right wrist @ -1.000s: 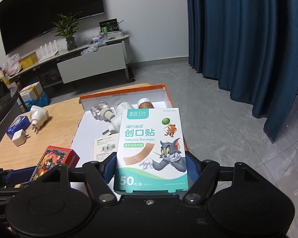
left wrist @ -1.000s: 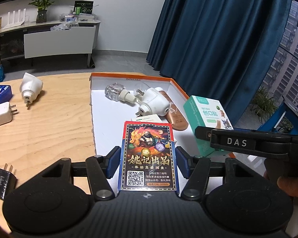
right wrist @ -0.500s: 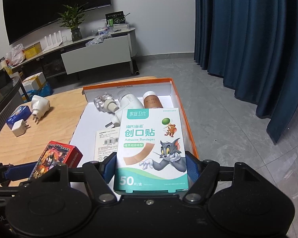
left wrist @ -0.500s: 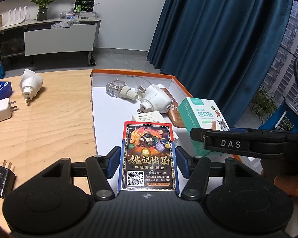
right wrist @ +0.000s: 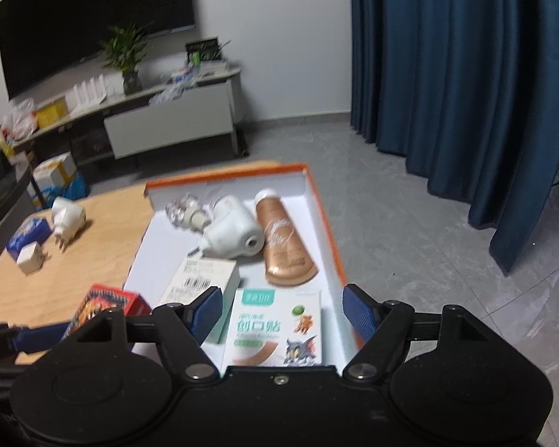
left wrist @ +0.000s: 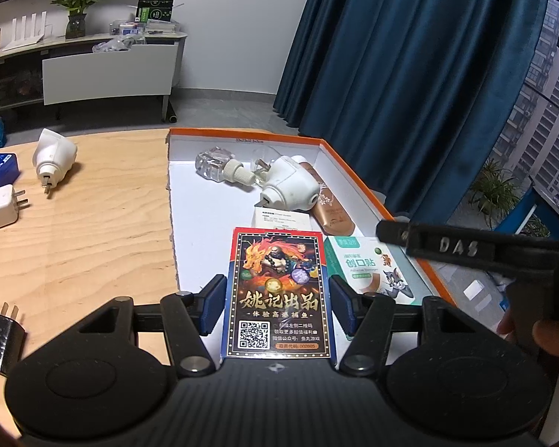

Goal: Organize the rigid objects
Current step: 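Open both tools and move them back toward the table objects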

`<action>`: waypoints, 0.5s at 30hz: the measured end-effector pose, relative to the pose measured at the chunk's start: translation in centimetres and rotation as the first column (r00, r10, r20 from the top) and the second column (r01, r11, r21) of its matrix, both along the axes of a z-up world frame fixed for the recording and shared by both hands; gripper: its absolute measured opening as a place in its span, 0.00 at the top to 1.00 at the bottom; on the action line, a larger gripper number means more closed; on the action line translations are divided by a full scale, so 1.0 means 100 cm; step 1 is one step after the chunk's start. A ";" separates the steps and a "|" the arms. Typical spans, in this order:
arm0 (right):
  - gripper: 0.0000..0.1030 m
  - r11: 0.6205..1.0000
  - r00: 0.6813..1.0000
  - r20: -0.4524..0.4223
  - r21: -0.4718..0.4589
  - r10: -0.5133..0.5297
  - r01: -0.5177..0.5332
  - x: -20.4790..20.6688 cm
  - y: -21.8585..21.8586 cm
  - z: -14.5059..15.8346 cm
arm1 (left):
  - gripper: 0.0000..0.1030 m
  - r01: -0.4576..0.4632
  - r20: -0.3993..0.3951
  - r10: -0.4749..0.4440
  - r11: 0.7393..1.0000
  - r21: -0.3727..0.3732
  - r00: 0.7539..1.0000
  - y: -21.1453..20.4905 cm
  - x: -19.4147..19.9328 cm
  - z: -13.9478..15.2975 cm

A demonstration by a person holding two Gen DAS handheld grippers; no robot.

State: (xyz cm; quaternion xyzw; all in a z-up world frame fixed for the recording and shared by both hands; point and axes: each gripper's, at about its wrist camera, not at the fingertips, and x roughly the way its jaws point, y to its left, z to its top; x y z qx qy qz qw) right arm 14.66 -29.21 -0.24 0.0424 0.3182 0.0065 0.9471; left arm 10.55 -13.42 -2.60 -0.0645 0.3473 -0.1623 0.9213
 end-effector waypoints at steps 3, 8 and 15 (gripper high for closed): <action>0.16 1.000 1.000 0.009 0.009 -0.013 0.013 -0.002 -0.003 0.003 | 0.42 0.014 -0.011 -0.014 1.000 0.002 1.000 -0.005 0.001 -0.004; 0.16 1.000 1.000 0.024 0.014 -0.012 0.012 -0.008 0.000 0.007 | 0.41 0.036 -0.063 -0.036 0.999 -0.007 0.997 -0.010 0.009 -0.015; 0.16 1.000 0.999 0.046 0.006 0.001 -0.002 -0.018 0.010 0.014 | 0.34 0.016 0.024 -0.016 1.000 -0.013 1.000 -0.003 -0.003 0.005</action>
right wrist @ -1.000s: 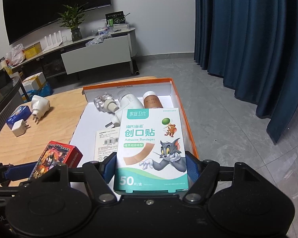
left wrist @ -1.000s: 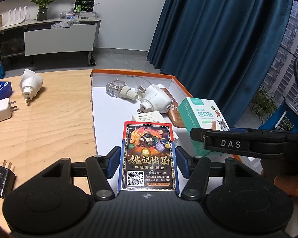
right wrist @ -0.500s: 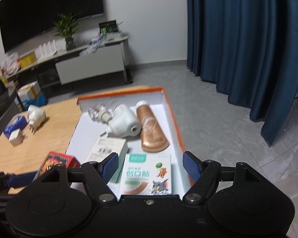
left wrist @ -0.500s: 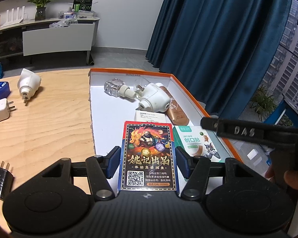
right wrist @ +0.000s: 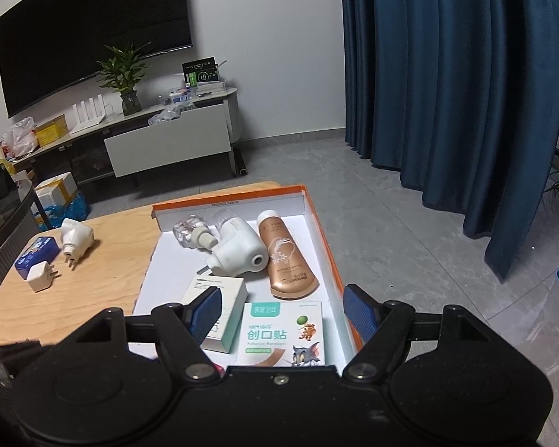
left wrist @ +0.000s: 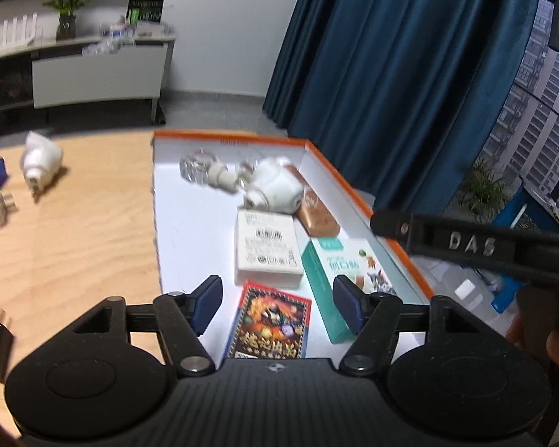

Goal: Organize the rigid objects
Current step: 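Open both tools and move them back toward the table objects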

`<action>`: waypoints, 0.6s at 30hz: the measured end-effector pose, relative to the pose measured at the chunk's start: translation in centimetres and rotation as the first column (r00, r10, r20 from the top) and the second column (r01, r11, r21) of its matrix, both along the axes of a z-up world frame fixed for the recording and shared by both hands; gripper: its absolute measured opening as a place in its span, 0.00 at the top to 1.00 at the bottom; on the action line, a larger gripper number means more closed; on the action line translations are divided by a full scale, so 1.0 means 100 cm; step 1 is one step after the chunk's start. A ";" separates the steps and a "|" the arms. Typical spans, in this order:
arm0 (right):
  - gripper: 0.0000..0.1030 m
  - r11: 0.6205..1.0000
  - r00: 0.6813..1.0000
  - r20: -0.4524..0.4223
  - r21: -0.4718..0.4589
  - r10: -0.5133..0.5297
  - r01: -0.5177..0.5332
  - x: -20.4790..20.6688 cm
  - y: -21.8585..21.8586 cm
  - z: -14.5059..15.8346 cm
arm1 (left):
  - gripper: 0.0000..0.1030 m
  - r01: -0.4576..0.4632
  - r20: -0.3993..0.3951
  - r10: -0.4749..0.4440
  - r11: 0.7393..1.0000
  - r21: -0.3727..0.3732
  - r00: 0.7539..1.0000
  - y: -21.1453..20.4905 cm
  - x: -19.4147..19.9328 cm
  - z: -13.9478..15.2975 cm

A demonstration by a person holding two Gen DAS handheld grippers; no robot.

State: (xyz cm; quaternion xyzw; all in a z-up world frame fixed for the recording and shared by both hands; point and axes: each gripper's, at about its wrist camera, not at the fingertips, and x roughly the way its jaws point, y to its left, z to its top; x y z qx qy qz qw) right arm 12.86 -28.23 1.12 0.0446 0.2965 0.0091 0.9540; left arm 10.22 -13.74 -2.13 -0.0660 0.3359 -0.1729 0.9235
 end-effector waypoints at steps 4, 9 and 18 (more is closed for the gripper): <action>0.15 1.000 1.000 0.009 0.002 0.025 -0.025 -0.007 0.010 0.004 | 0.29 -0.052 0.010 0.052 0.999 0.003 0.999 0.011 -0.008 0.006; 0.14 0.998 0.998 0.011 -0.004 0.061 -0.061 -0.018 0.027 0.005 | 0.22 -0.114 0.020 0.114 0.993 0.005 0.993 0.033 -0.021 0.013; 0.14 0.985 0.985 0.007 0.008 0.172 -0.172 -0.040 0.070 0.009 | 0.15 -0.252 0.048 0.251 0.968 0.018 0.967 0.086 -0.049 0.022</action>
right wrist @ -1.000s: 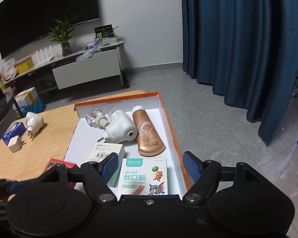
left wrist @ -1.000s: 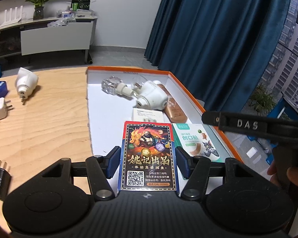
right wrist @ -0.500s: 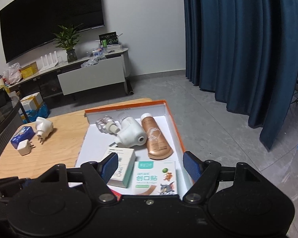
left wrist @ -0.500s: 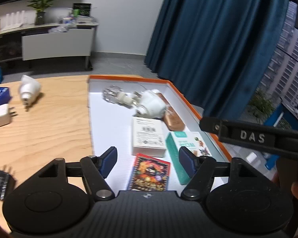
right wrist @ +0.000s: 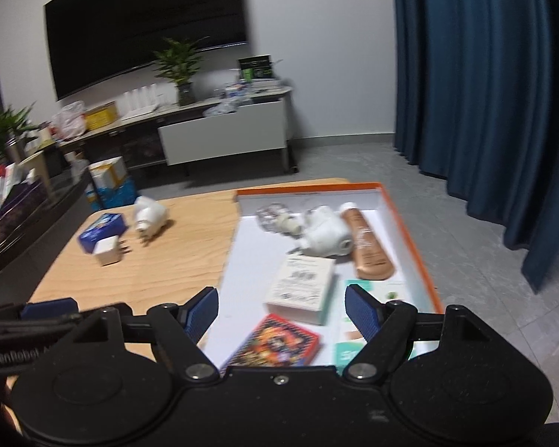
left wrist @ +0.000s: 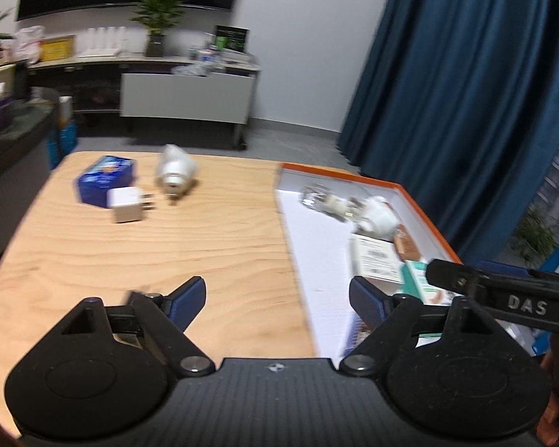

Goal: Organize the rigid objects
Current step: 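Open both tools and move them back toward the table objects, then grasp the black charger with the left tool while the right tool grasps the white plug adapter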

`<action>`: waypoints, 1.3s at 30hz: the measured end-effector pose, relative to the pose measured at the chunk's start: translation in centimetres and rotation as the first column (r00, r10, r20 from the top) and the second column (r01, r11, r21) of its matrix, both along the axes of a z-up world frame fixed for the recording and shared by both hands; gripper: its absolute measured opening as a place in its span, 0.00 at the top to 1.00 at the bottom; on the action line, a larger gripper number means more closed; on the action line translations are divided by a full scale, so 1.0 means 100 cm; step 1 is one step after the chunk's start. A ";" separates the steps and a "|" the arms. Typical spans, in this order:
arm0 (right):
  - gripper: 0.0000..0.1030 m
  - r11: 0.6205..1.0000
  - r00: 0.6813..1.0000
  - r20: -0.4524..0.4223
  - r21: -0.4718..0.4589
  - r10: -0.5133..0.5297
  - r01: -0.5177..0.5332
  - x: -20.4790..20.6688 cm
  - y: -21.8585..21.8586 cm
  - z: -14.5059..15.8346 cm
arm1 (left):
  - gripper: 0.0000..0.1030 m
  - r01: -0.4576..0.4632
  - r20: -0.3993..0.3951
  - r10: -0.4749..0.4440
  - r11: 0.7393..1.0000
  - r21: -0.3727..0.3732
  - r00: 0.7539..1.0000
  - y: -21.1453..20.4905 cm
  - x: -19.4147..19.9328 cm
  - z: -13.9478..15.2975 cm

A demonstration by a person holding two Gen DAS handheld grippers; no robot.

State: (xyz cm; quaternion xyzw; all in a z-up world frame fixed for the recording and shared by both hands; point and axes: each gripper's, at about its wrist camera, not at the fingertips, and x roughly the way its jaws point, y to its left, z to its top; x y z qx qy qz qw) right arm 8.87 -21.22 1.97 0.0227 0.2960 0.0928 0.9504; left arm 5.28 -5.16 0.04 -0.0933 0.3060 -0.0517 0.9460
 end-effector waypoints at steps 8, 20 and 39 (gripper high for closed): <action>0.14 0.996 0.996 -0.005 0.007 0.084 -0.084 -0.015 0.035 0.000 | 0.13 -0.107 0.014 0.107 0.994 0.000 0.994 0.046 -0.023 0.001; 0.14 0.991 0.992 -0.006 -0.016 0.129 -0.129 -0.022 0.053 -0.004 | 0.13 -0.097 -0.034 0.098 0.994 0.042 0.995 0.059 -0.019 -0.021; 0.14 0.985 0.983 -0.072 0.003 0.171 -0.171 0.022 0.071 -0.027 | 0.40 -0.018 -0.085 0.030 0.989 0.144 0.996 0.066 0.026 -0.069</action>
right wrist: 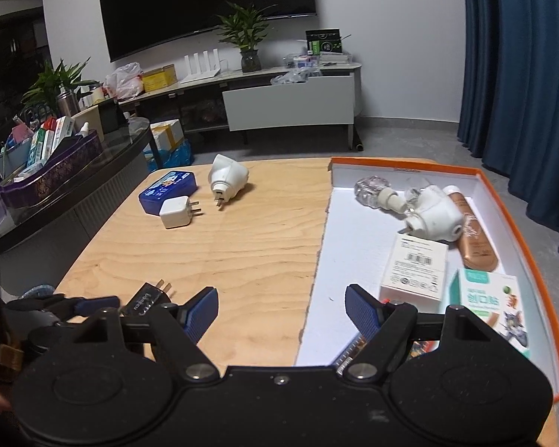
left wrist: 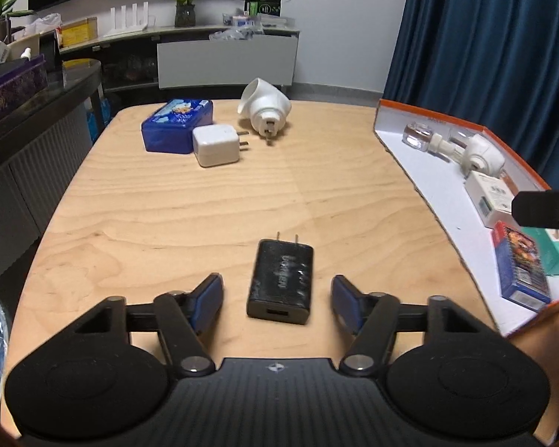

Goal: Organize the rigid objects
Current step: 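Grasp the black charger with the left tool while the right tool grasps the white plug adapter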

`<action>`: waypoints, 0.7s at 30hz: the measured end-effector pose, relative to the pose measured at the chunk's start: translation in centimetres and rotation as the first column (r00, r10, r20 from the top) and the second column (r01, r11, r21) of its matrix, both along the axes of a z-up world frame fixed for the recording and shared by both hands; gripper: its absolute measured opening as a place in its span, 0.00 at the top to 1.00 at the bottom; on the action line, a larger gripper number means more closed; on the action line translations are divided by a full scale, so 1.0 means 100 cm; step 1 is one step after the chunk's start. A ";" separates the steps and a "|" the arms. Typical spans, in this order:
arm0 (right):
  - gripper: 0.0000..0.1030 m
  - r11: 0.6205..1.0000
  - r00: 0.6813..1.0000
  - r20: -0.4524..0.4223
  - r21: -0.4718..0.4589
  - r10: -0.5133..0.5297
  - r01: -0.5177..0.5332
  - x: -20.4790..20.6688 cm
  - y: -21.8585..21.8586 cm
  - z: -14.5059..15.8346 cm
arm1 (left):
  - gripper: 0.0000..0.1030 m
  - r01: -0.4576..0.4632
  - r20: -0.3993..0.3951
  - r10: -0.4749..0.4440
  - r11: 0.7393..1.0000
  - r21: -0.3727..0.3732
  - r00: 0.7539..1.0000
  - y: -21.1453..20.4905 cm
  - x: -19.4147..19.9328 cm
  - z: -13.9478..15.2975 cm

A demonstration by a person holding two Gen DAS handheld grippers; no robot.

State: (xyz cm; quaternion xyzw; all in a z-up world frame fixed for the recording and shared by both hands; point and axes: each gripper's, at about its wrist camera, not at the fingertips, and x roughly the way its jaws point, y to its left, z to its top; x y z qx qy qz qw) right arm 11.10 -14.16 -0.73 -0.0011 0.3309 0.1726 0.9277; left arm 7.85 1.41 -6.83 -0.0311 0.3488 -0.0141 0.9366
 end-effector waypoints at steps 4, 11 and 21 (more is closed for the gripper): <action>0.14 1.000 1.000 -0.005 0.008 0.015 -0.015 0.012 0.008 -0.001 | 0.65 0.004 0.030 -0.003 1.000 -0.027 1.000 0.003 0.000 0.001; 0.14 0.999 0.999 -0.016 0.003 0.037 -0.037 0.050 0.033 0.003 | 0.65 -0.035 0.141 0.040 0.999 -0.036 0.989 0.006 -0.007 0.013; 0.03 0.994 0.994 -0.008 -0.017 0.105 -0.105 0.156 0.101 0.008 | 0.65 -0.087 0.218 0.124 0.981 -0.174 0.968 0.034 -0.004 0.029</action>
